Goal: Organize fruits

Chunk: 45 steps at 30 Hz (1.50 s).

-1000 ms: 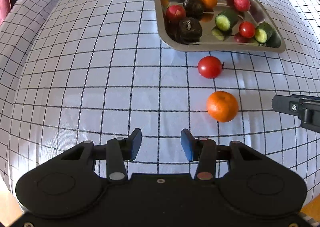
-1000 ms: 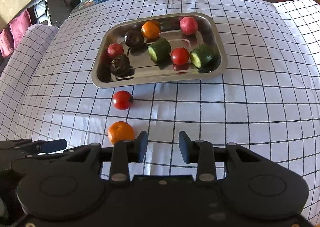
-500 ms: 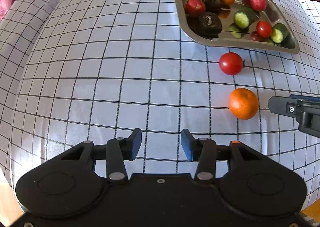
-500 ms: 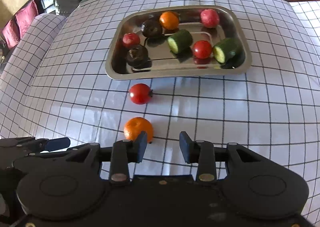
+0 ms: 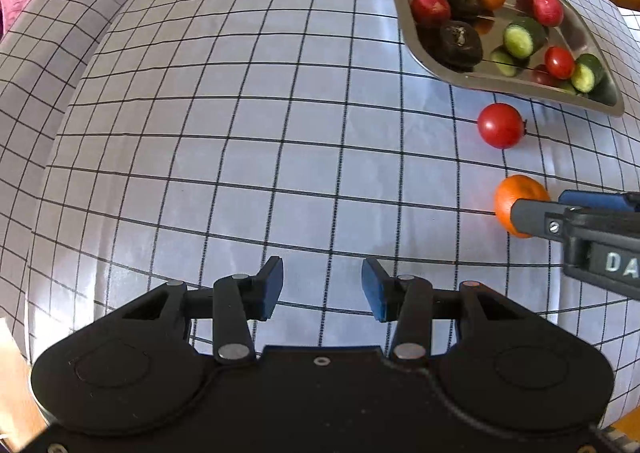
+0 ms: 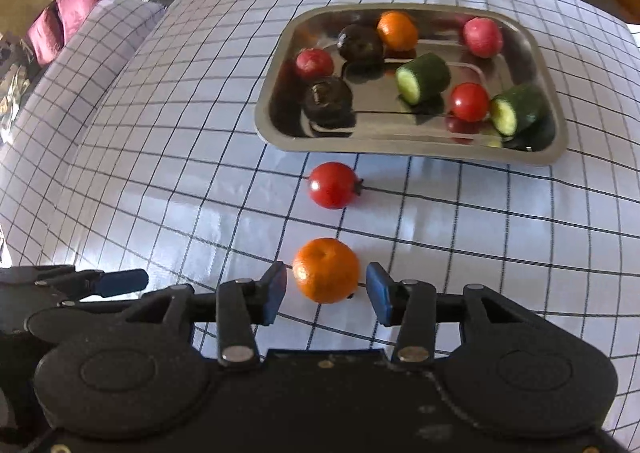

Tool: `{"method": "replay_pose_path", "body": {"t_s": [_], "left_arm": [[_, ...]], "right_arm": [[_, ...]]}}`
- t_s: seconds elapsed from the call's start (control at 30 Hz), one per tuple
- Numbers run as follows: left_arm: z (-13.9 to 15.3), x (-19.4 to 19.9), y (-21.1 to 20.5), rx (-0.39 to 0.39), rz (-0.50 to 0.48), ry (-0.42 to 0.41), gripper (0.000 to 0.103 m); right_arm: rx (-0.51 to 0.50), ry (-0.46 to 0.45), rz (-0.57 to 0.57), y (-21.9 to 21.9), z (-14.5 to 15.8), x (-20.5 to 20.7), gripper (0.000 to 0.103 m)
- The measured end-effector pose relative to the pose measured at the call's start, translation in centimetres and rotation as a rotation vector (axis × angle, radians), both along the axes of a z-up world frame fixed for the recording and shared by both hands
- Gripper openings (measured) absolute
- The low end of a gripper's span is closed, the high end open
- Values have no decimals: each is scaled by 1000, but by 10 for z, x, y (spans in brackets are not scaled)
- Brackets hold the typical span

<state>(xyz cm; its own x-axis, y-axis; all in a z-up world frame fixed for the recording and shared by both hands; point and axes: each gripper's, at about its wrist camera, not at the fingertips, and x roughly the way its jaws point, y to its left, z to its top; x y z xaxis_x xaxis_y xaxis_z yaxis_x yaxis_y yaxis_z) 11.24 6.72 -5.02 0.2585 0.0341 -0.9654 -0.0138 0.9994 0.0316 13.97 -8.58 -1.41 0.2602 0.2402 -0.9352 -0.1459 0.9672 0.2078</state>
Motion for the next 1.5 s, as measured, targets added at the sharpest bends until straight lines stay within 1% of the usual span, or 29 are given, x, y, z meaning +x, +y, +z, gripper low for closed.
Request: {"method": "replay_pose_path", "body": {"t_s": [0.23, 0.4, 0.47, 0.6, 0.77, 0.97, 1.1, 1.2, 1.33, 1.5], "left_arm": [[1, -3, 6, 11, 27, 3, 53], [3, -4, 3, 8, 32, -3, 53], [5, -3, 0, 2, 28, -10, 53], [10, -1, -11, -22, 9, -36, 53], [15, 3, -35, -61, -31, -72, 52], [18, 10, -69, -71, -94, -133, 52], [19, 11, -89, -22, -159, -224, 53], [16, 13, -104, 17, -237, -264, 53], [14, 19, -114, 30, -295, -269, 53], [7, 31, -117, 32, -319, -249, 53]], "right_arm": [[-44, 13, 49, 15, -18, 5, 49], [-51, 13, 51, 15, -27, 9, 48], [-54, 12, 68, 14, -29, 10, 43], [-40, 2, 91, 6, -25, 6, 43], [-77, -35, 47, -20, -16, -3, 43], [-124, -52, -43, -64, -11, -9, 43], [-148, -51, -108, -96, -8, -13, 43], [-151, -40, -155, -117, -8, -14, 43], [-157, -31, -191, -135, -8, -18, 43], [-155, -24, -218, -145, -9, -18, 43]]}}
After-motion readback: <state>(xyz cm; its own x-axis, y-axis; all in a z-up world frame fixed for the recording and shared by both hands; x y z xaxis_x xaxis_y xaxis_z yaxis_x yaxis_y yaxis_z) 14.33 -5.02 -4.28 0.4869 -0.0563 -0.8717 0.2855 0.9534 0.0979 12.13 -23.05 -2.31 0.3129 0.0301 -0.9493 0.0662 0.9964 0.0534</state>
